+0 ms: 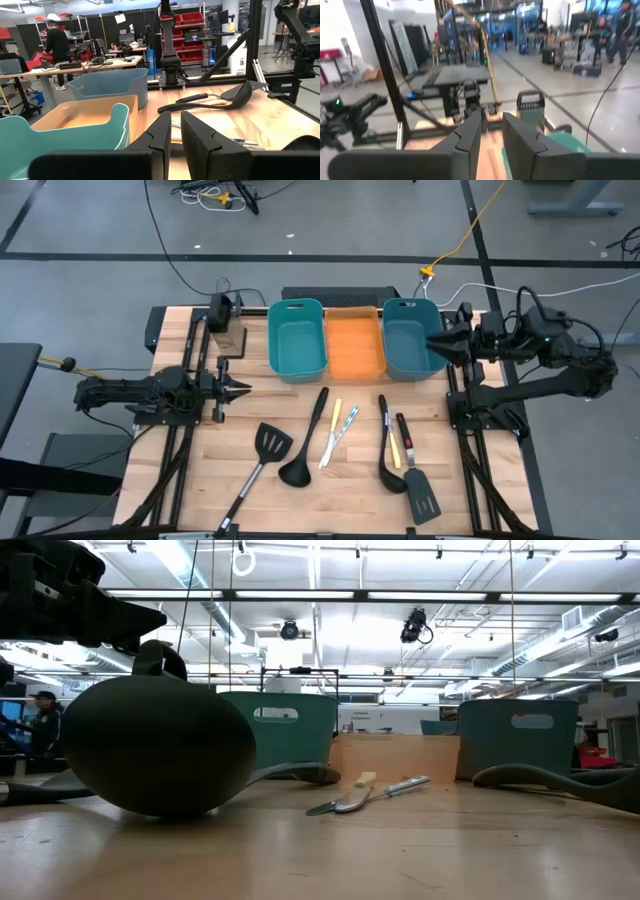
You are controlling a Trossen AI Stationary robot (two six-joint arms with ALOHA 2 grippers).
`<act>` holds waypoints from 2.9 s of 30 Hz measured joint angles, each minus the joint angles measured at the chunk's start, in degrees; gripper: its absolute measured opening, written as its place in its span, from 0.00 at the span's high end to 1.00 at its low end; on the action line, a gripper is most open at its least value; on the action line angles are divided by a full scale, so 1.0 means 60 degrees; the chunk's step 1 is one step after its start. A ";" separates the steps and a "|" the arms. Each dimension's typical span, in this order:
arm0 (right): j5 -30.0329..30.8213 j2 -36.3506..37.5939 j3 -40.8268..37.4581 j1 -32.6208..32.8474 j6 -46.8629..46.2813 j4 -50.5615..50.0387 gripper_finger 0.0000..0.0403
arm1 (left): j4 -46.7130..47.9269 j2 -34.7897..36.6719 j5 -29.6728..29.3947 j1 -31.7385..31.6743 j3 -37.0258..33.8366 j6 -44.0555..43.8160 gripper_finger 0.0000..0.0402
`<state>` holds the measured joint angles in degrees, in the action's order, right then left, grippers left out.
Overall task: Pick & Place Kitchen Items
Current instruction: Put the right black spatula into the green bin
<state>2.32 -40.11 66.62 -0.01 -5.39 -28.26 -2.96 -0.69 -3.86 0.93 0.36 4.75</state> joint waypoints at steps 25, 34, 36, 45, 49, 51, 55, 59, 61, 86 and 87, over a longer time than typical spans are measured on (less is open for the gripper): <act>-0.0316 -0.1518 0.2056 0.0000 0.0007 -0.4334 0.78 | 0.0000 -0.0003 0.0000 0.0004 -0.0004 0.0000 0.88; -0.0561 -0.1778 0.2056 0.0004 -0.0011 -0.5244 0.78 | 0.0000 -0.0003 0.0000 0.0004 0.0000 0.0000 0.88; -0.0564 -0.1825 0.2056 0.0004 0.0048 -0.5432 0.78 | 0.0001 -0.0002 0.0000 0.0001 -0.0002 0.0000 0.88; -0.0550 -0.2026 0.2056 0.0843 0.0877 -0.6007 0.78 | 0.0000 -0.0003 0.0000 0.0000 -0.0004 0.0000 0.88; -0.0542 -0.2111 0.2056 0.1413 0.1091 -0.6315 0.78 | 0.0002 -0.0001 0.0000 0.0001 -0.0002 0.0000 0.88; -0.0546 -0.2177 0.2056 0.1701 0.1301 -0.6457 0.78 | 0.0002 -0.0003 0.0000 0.0002 -0.0002 0.0000 0.88; -0.0545 -0.2340 0.2056 0.2261 0.1917 -0.6833 0.78 | 0.0000 0.0000 0.0000 0.0004 -0.0004 0.0000 0.88; -0.0538 -0.2502 0.2056 0.2715 0.2604 -0.7251 0.78 | 0.0001 -0.0003 -0.0001 0.0002 -0.0002 0.0000 0.88; -0.0535 -0.2562 0.2040 0.2917 0.2900 -0.7398 0.78 | 0.0002 0.0000 -0.0001 0.0000 -0.0002 0.0000 0.88; -0.0539 -0.3127 0.0741 0.3989 0.5422 -0.7734 0.78 | 0.0004 -0.0001 0.0000 0.0002 -0.0004 0.0000 0.88; -0.0542 -0.3160 0.0741 0.3989 0.5528 -0.7732 0.78 | 0.0002 -0.0003 0.0000 0.0002 -0.0004 0.0000 0.88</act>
<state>-0.93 -59.07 71.07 23.92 27.78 -74.65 -2.95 -0.71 -3.86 0.94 0.34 4.75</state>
